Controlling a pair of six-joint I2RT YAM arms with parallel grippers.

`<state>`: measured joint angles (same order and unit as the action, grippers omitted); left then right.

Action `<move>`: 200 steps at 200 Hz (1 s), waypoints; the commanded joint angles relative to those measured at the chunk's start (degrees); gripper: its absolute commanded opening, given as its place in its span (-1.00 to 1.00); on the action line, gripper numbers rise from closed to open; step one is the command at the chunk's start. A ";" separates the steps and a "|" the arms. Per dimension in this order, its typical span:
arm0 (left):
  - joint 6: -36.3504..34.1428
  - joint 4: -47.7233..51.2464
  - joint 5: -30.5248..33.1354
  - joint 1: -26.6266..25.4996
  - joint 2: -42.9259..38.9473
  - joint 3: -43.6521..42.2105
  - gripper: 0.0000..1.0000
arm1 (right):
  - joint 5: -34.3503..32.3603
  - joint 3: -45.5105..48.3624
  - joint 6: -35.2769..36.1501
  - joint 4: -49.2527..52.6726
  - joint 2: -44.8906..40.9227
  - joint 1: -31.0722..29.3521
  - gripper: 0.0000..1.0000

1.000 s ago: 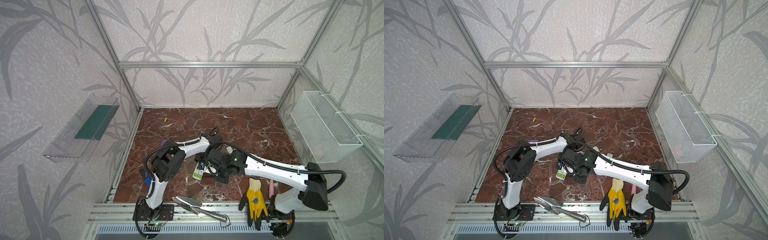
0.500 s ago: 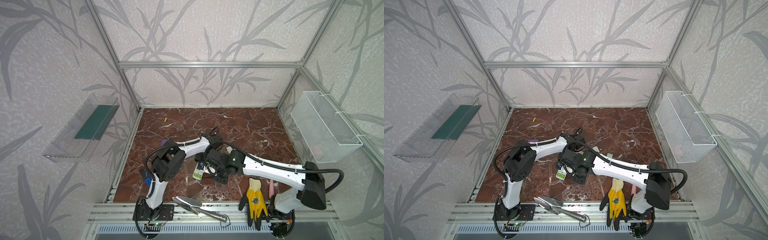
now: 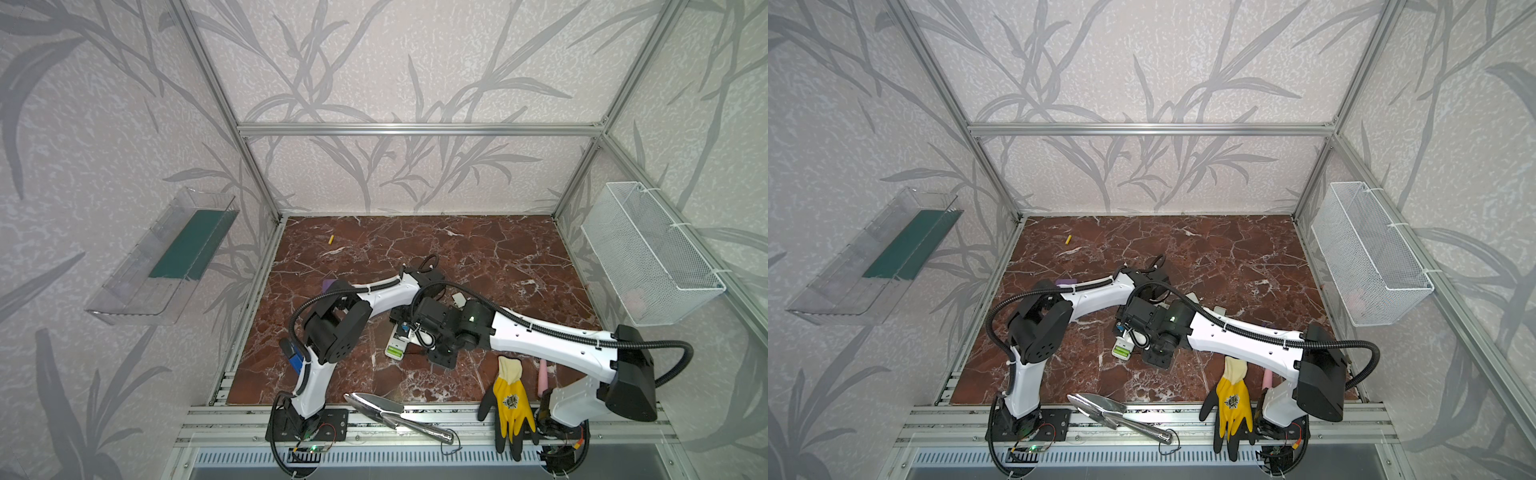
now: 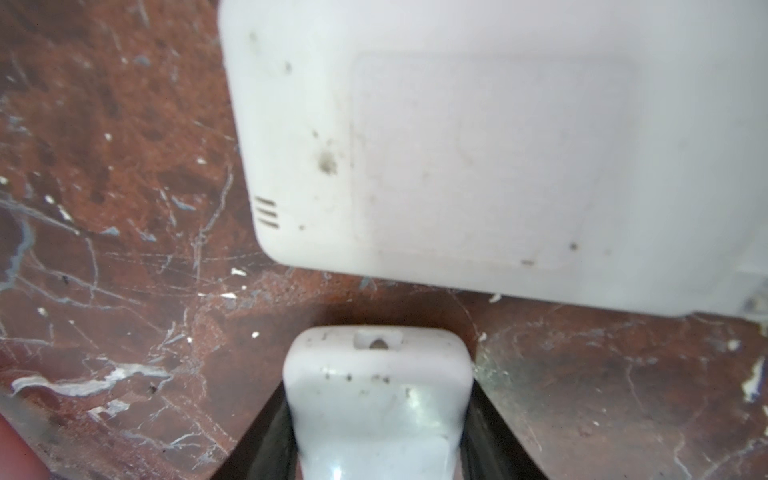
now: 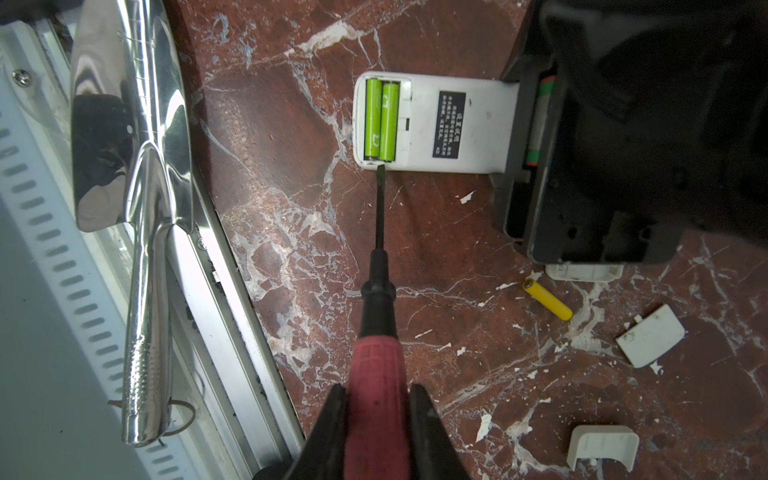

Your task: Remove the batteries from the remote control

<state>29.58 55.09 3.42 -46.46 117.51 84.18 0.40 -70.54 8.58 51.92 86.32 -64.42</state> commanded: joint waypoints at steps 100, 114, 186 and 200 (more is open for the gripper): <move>1.26 2.19 3.27 -0.48 2.34 0.45 -1.00 | 0.72 -4.44 -2.25 2.83 3.91 1.16 -1.00; 1.23 2.21 3.30 -0.48 2.28 0.42 -1.00 | 0.67 -4.97 -2.40 3.46 4.79 1.23 -1.00; 1.15 2.54 4.24 -0.56 2.85 0.54 -1.00 | -1.72 -7.96 -3.56 5.93 6.84 1.23 -1.00; 1.22 2.70 4.72 -0.57 2.94 0.54 -1.00 | -2.42 -8.59 -3.65 6.78 6.84 1.23 -1.00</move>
<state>29.63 55.46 3.62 -46.50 117.73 84.49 0.23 -76.58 6.72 56.27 92.20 -63.75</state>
